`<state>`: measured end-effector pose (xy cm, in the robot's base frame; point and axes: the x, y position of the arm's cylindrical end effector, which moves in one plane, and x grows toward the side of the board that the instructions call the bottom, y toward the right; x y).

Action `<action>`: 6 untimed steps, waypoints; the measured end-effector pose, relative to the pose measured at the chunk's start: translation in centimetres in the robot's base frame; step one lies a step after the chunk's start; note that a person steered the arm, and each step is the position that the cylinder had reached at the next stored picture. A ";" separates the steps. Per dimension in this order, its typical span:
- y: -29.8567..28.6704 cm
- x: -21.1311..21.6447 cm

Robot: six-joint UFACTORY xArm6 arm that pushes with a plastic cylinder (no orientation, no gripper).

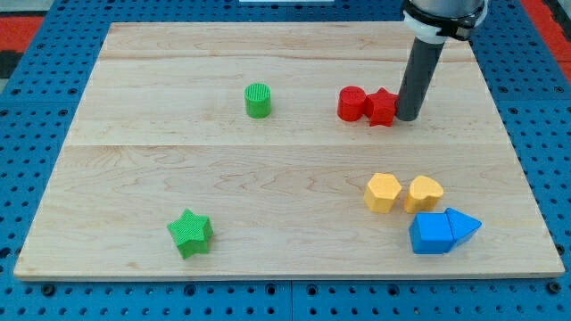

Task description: Slide the red star along with the red circle to the center

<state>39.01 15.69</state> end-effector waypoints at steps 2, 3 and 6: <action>-2.1 -1.2; -3.6 -1.1; -8.5 0.5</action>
